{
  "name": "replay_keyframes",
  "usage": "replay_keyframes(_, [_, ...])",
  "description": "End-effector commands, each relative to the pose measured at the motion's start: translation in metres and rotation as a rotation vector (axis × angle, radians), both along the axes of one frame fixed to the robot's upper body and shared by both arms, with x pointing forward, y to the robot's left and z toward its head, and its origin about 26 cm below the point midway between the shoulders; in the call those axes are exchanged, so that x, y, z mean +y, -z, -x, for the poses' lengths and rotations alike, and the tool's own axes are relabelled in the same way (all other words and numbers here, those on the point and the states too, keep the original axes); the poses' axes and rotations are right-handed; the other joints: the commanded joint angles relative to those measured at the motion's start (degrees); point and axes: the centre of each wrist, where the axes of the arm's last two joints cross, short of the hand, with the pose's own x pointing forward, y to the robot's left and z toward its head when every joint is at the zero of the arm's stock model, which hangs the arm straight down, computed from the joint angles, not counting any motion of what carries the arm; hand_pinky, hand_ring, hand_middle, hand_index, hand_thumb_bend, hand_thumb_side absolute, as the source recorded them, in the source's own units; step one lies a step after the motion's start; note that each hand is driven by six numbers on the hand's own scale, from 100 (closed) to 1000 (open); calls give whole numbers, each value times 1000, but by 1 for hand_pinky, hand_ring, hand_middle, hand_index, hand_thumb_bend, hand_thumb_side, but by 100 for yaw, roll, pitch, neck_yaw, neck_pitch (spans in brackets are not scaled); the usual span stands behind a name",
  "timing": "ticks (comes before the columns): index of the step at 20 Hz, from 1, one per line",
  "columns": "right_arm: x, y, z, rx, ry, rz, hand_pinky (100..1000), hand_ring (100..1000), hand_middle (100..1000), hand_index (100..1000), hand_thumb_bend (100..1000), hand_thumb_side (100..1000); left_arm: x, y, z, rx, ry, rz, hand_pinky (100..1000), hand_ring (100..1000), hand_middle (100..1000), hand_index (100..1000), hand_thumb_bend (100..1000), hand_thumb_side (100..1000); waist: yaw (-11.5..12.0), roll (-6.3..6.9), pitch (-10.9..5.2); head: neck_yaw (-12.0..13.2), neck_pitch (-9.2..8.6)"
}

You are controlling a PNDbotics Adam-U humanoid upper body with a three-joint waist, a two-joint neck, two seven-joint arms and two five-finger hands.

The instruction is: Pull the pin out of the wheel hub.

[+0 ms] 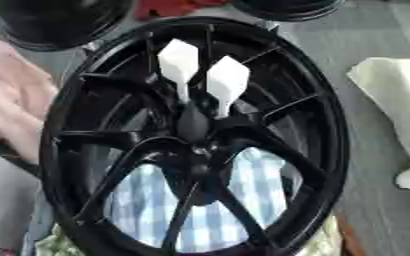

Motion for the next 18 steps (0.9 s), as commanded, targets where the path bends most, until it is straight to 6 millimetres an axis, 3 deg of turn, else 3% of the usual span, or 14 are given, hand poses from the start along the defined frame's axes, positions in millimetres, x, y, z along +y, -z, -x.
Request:
replay_keyframes(1, [-10, -10, 5, -26, 8, 76, 783, 694, 643, 715, 100, 356, 1, -9, 3, -29, -2, -25, 832, 678, 649, 771, 124, 709, 3, -15, -110, -3, -25])
replay_keyframes(11, [-37, -7, 27, 70, -11, 409, 786, 728, 675, 730, 100, 339, 3, -9, 4, -29, -11, -55, 833, 677, 649, 771, 117, 712, -14, -43, -41, -37, -28])
replay_keyframes(18, [-62, -23, 38, 117, -12, 649, 785, 739, 692, 749, 100, 316, 4, -10, 4, -32, -22, -78, 834, 677, 649, 771, 117, 715, -92, -117, 51, -18, -23])
